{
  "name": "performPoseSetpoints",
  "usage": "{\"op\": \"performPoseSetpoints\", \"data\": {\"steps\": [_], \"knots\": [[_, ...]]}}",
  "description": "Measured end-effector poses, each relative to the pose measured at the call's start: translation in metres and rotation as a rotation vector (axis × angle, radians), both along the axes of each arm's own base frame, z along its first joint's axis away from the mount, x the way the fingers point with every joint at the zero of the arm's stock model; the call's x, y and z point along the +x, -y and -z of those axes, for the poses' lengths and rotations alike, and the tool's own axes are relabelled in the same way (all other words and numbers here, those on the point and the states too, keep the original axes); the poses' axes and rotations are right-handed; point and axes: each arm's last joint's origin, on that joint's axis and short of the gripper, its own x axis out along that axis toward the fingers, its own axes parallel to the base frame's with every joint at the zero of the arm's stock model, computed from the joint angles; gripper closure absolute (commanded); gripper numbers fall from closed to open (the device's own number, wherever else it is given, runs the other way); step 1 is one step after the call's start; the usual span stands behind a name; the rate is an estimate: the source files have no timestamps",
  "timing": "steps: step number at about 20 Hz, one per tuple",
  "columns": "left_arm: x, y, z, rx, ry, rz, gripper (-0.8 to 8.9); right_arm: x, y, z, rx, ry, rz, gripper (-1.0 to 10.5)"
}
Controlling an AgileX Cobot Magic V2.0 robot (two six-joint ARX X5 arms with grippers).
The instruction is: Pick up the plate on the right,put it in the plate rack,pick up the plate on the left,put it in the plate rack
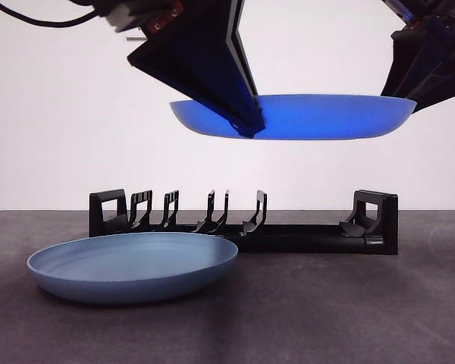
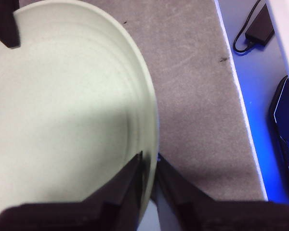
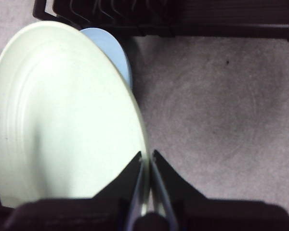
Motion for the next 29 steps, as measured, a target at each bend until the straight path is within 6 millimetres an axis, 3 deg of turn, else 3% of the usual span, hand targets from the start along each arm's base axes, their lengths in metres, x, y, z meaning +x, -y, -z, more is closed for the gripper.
{"op": "performPoseSetpoints", "data": {"steps": [4,8,13,15,18,20,29], "knots": [[0.0,0.0,0.0,-0.013,-0.011,-0.015,8.22,0.004,-0.001,-0.007,0.017,0.043,-0.002,7.2],[0.001,-0.003,0.002,-0.001,-0.049,-0.072,8.22,0.009,0.0,-0.032,0.043,0.141,-0.01,5.9],[0.011,0.001,-0.006,-0.155,-0.045,-0.16,8.22,0.005,0.001,-0.089,0.084,0.385,-0.023,5.3],[0.031,-0.004,-0.014,-0.286,-0.034,-0.267,8.22,-0.005,0.008,-0.113,0.095,0.547,-0.001,5.3],[0.069,-0.025,-0.027,-0.51,-0.04,-0.459,8.23,-0.026,0.021,-0.138,0.055,0.702,0.095,5.3],[0.086,-0.039,-0.033,-0.625,-0.088,-0.501,8.22,-0.034,0.026,-0.143,0.035,0.728,0.131,5.3],[0.14,-0.111,-0.063,-1.116,-0.314,-0.526,8.23,-0.041,0.031,-0.137,-0.011,0.665,0.148,5.4]]}}
